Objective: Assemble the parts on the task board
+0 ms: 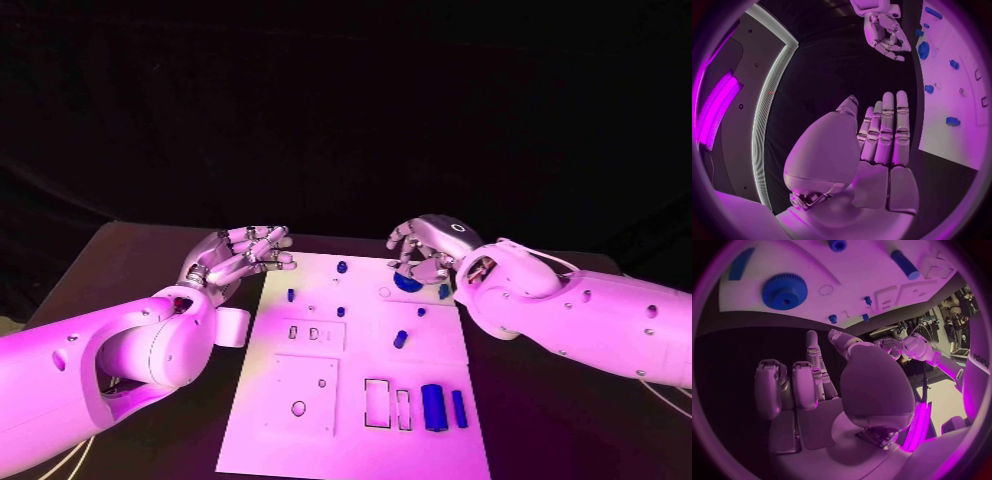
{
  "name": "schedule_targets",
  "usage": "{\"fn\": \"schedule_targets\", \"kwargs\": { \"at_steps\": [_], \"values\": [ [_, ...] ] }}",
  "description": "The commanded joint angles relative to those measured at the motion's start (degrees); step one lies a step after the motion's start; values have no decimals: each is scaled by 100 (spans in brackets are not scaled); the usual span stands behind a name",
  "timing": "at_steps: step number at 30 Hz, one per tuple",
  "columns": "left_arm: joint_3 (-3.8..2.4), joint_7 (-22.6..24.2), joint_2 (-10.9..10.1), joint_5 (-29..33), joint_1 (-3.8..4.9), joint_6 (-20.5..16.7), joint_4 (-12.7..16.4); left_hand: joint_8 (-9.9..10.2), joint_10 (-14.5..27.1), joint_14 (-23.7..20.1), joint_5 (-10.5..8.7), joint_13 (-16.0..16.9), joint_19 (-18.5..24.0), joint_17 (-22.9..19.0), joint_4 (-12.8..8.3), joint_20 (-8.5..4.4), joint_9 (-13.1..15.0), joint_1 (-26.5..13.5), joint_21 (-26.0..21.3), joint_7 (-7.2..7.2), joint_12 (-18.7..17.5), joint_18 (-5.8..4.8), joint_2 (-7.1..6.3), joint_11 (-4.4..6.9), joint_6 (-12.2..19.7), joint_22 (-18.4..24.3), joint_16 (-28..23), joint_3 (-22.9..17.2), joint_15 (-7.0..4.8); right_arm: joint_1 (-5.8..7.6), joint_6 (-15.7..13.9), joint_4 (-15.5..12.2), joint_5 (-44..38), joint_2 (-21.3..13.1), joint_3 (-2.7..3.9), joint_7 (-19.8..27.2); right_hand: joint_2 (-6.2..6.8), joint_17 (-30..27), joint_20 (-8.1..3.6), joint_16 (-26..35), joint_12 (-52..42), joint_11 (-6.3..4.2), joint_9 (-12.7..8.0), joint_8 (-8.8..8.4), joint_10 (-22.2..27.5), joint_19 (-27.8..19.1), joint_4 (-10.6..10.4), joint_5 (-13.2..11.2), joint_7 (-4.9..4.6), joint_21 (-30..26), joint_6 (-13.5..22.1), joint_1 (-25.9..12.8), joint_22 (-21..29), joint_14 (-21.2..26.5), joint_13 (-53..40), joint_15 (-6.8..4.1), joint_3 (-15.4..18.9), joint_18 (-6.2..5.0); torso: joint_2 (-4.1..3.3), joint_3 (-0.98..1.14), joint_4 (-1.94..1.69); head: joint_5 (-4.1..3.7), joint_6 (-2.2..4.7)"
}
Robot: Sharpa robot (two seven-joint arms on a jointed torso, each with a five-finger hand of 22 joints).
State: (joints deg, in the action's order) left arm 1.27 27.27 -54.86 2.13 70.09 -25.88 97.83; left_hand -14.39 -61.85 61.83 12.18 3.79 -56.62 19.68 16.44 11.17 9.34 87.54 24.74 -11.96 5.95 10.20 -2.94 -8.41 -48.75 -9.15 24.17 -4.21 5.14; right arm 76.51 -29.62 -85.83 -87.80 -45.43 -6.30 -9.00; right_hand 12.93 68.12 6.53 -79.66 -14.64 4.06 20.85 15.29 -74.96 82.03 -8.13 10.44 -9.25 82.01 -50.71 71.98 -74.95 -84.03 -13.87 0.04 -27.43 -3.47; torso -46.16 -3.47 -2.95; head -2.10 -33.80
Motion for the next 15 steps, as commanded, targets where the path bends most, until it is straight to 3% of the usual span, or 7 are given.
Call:
{"fn": "schedule_targets", "kwargs": {
  "at_steps": [1,2,3,4,7,9,15],
  "values": [
    [-4,29,-9,8,11,115,5,30,2,3,-21,4,-8,10,9,6,-10,5,37,-36,-35,25,-1,-43,3,-3,-6,-37,28,46,621,-353,823,-362,12,-162,114,585,-142,-345,-2326,-99,66,24,-500,209,-77,47,137,228,265,-82,-623,-321,-2148,-109,418,137,29,15,51,-11,2],
    [-4,29,-12,8,11,116,7,30,2,3,-21,4,-8,10,9,6,-10,5,37,-36,-35,25,-1,-43,3,-3,-6,-37,28,53,736,-407,845,-435,14,-198,114,585,-142,-345,-2326,-99,66,24,-500,209,-77,47,137,228,265,-82,-623,-321,-2148,-109,418,137,31,15,56,-15,4],
    [-4,29,-17,8,11,117,10,30,2,3,-21,4,-8,10,9,6,-10,5,37,-36,-35,25,-1,-43,3,-3,-6,-37,28,61,919,-484,861,-539,16,-258,55,929,-176,-530,-4095,-2,205,172,-219,253,-315,-31,67,286,503,-158,-721,-368,-3943,-28,793,142,36,20,63,-15,6],
    [-4,29,-21,8,11,118,12,30,2,3,-21,4,-8,10,9,6,-10,5,37,-36,-35,25,-1,-43,3,-3,-6,-37,28,64,1008,-522,865,-593,17,-295,62,1174,-127,-636,-4726,-8,229,205,-375,307,-309,-12,85,338,530,-92,-802,-413,-4598,-40,850,172,37,20,67,-13,-2],
    [-4,28,-35,9,10,118,17,30,2,3,-21,4,-8,10,9,6,-10,5,37,-36,-35,25,-1,-43,3,-3,-6,-37,28,57,1248,-610,822,-747,18,-421,-124,1636,9,-848,-6129,72,408,477,-505,388,-592,54,-17,421,805,224,-940,-489,-6027,28,1426,203,37,38,85,-8,-19],
    [-4,27,-39,9,10,120,21,30,2,3,-21,4,-8,10,9,6,-10,5,37,-36,-35,25,-1,-43,3,-3,-6,-37,28,38,1304,-604,778,-791,17,-472,-184,1773,44,-903,-6525,98,474,607,-640,438,-741,120,-63,469,928,410,-1020,-511,-6444,94,1660,219,38,40,82,-24,-22],
    [-4,19,-43,9,10,129,34,31,-3,1,-21,5,-7,14,8,6,-10,9,37,-32,-36,25,-1,-41,0,-2,-7,-40,28,-21,1269,-400,687,-707,10,-547,-227,1883,69,-941,-6634,122,496,664,-677,464,-804,211,-86,493,1017,559,-1061,-532,-6563,108,1771,228,32,15,54,-38,-27]
  ]
}}
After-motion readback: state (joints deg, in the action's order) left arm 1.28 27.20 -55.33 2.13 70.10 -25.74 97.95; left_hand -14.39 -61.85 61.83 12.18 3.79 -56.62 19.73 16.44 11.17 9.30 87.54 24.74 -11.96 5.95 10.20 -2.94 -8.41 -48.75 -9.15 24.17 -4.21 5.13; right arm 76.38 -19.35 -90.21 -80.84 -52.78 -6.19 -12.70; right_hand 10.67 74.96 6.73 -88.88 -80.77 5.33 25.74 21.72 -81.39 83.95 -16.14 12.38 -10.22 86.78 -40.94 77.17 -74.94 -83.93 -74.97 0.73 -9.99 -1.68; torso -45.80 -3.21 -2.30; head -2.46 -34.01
